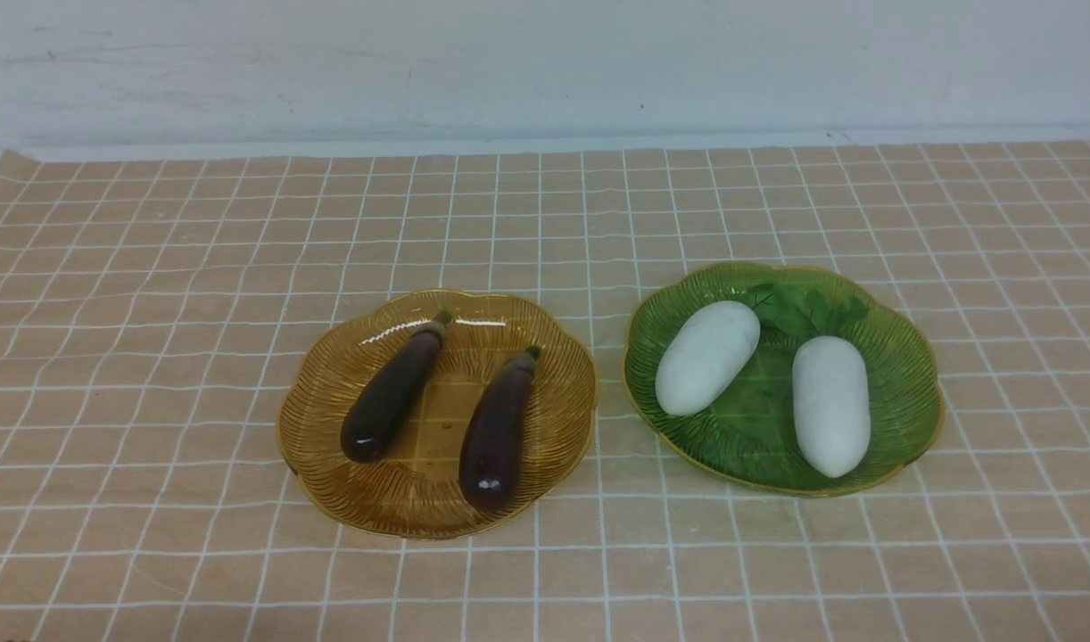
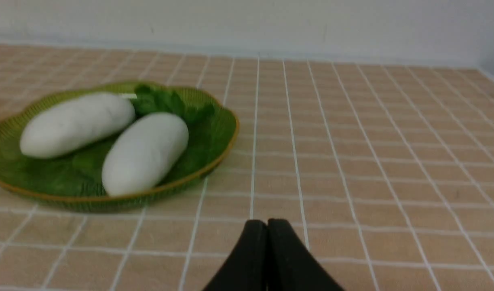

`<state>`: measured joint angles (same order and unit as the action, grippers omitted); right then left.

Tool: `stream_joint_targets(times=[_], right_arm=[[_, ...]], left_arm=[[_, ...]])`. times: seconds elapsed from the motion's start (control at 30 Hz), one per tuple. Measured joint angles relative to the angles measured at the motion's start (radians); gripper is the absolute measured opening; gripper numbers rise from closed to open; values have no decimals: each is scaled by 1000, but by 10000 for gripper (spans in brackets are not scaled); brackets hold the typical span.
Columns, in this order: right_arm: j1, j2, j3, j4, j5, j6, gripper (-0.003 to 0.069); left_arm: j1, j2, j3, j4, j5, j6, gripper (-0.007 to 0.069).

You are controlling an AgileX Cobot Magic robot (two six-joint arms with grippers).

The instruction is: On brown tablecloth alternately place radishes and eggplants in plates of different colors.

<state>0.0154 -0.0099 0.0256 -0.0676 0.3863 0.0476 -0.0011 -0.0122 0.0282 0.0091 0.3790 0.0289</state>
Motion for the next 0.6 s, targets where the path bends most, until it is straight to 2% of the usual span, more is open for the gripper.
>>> stream_joint_targets(times=[0.6], right_arm=[[-3, 0, 0, -3, 0, 19, -15]], left_arm=[[1, 0, 0, 0, 0, 0, -3]])
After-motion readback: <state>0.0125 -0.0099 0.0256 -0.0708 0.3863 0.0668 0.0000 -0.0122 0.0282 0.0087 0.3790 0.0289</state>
